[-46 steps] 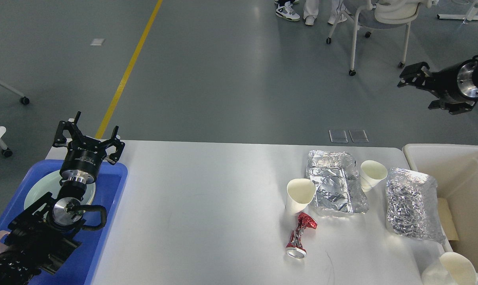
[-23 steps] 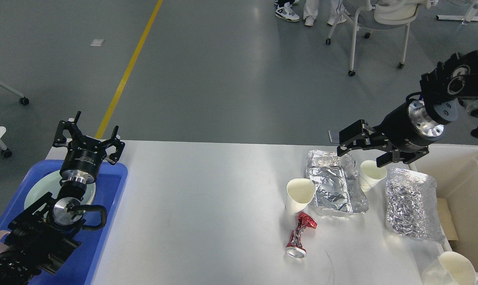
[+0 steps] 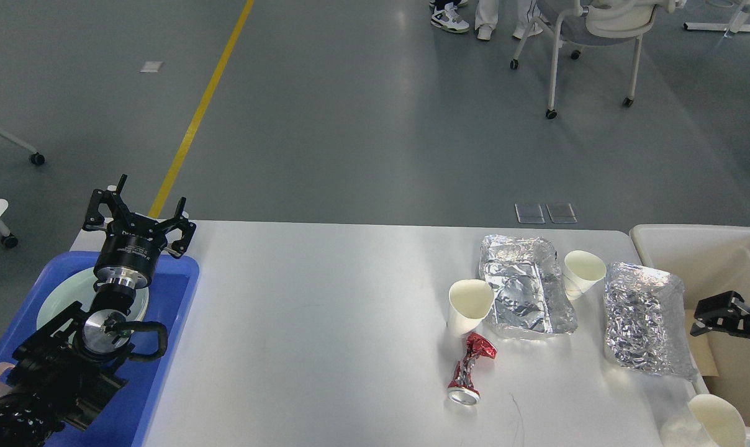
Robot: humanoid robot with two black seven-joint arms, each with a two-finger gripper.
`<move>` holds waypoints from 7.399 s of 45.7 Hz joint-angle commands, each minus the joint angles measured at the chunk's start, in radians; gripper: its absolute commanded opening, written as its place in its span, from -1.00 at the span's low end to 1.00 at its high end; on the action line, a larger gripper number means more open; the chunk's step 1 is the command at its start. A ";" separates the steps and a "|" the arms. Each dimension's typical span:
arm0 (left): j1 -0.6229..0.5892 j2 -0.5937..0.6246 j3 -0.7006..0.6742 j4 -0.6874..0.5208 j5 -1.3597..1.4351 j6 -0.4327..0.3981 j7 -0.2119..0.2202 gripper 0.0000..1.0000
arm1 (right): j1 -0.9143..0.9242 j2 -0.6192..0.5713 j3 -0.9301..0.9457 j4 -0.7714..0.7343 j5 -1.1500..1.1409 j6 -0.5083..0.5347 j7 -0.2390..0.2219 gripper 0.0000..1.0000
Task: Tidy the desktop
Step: 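Lower the right gripper to the white paper cup nearest the bin, then lift the white paper cup and drop it into the white bin, then move the right gripper down onto the crumpled foil packet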
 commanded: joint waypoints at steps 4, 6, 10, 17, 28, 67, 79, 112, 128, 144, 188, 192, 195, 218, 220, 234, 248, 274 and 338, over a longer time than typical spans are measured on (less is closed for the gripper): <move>0.000 0.000 0.000 0.001 0.000 0.000 0.000 0.96 | -0.078 -0.063 0.008 0.021 -0.057 -0.001 0.009 1.00; 0.000 0.000 0.000 0.001 0.001 0.000 0.000 0.96 | -0.104 -0.064 0.017 0.021 -0.058 -0.003 0.014 1.00; 0.000 0.000 0.000 0.001 0.001 0.000 0.000 0.96 | -0.147 -0.069 0.031 0.021 -0.059 -0.006 0.025 1.00; 0.000 0.000 0.000 -0.001 0.001 0.000 0.000 0.96 | -0.175 -0.072 0.046 0.019 -0.058 -0.009 0.043 1.00; 0.000 0.000 0.000 -0.001 0.000 0.000 -0.001 0.96 | -0.276 -0.063 0.051 0.003 -0.058 -0.098 0.080 1.00; 0.000 0.000 0.000 0.001 0.000 0.000 0.000 0.96 | -0.549 0.046 0.088 -0.031 -0.045 -0.582 0.285 -1.00; 0.000 0.000 0.000 0.001 0.000 0.000 -0.001 0.96 | -0.591 0.080 0.088 -0.033 -0.048 -0.605 0.285 -1.00; 0.000 0.000 0.000 0.001 0.001 0.000 -0.001 0.96 | -0.028 -0.006 0.077 -0.031 -0.203 -0.143 0.281 -1.00; 0.000 0.000 0.000 -0.001 0.001 0.000 0.000 0.96 | 0.463 0.219 0.081 0.030 -0.216 0.309 0.272 -1.00; 0.000 0.000 0.000 0.001 0.001 0.000 0.000 0.96 | 0.517 0.334 0.071 0.110 -0.212 0.240 0.265 -1.00; 0.000 0.000 0.000 -0.001 0.000 0.000 -0.001 0.96 | -0.900 0.459 0.037 -1.104 0.567 -0.449 0.014 -1.00; 0.000 0.000 0.000 0.001 0.001 0.000 -0.001 0.96 | -0.902 0.462 0.035 -1.100 0.564 -0.444 0.014 0.88; 0.000 0.000 0.000 0.001 0.001 0.000 0.000 0.96 | -0.904 0.465 0.034 -1.102 0.564 -0.444 0.014 1.00; 0.000 0.000 0.000 -0.001 0.001 0.000 0.000 0.96 | -0.793 0.465 0.031 -1.085 0.545 -0.423 -0.008 1.00; 0.000 0.000 0.000 -0.001 0.001 0.000 0.000 0.96 | -0.752 0.463 0.026 -1.077 0.536 -0.408 -0.005 1.00; 0.000 0.000 0.000 -0.001 0.000 0.000 0.000 0.96 | -0.120 0.445 0.022 -0.753 0.395 -0.017 0.012 1.00; 0.000 0.000 0.000 -0.001 0.001 0.000 0.000 0.96 | 0.463 0.454 0.028 0.102 0.124 0.138 0.003 1.00; 0.000 0.000 0.000 0.001 0.000 0.000 0.000 0.96 | -0.076 0.373 -0.004 -0.243 0.110 -0.194 0.006 1.00; 0.000 0.000 0.000 -0.001 0.001 0.000 0.000 0.96 | -0.735 0.456 0.269 -0.686 0.123 -0.501 0.130 -1.00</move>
